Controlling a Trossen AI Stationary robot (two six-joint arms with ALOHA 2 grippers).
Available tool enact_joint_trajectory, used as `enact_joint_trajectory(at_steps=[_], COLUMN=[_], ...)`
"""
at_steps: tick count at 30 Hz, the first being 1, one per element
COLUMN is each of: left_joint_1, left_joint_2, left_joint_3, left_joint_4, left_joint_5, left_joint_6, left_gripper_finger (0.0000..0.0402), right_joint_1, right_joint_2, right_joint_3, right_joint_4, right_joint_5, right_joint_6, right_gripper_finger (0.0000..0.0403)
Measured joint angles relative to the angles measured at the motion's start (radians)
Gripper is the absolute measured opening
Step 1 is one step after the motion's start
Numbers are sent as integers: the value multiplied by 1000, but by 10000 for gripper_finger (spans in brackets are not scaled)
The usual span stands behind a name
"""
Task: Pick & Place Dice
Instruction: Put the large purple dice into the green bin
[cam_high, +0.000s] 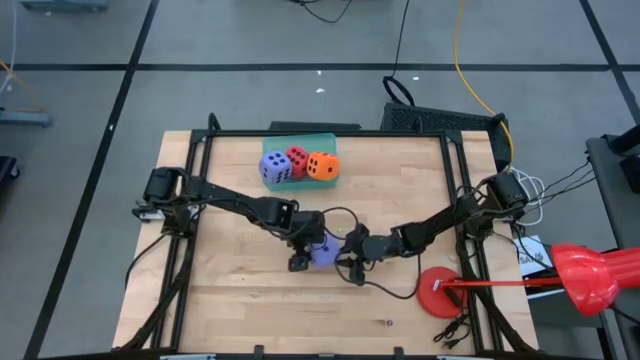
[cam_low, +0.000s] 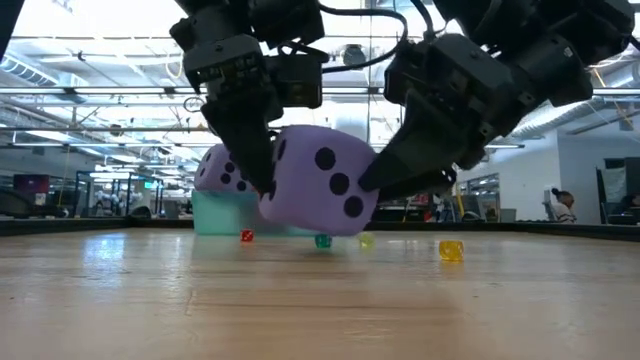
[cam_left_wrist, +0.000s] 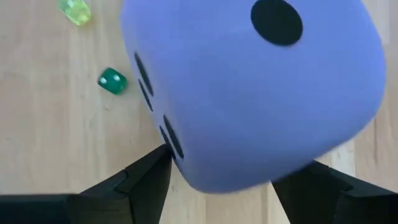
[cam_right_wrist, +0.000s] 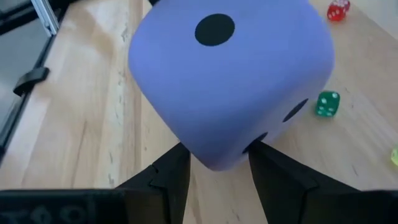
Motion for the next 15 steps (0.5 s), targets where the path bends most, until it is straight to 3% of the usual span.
enact_joint_trajectory(at_steps=[4,15], left_joint_1=[-4,-1], left_joint_2=[0,-119], left_joint_3=[0,2], left_joint_4=[-23,-104], left_joint_5=[36,2], left_joint_6=[-15,-30], left_gripper_finger=[267,267], right_joint_1=[0,-2], right_joint_2=[0,-7], right_joint_3=[15,81], right_joint_4=[11,-39], right_joint_5=[2,0], right_joint_6=[-4,-22], right_gripper_finger=[153,153])
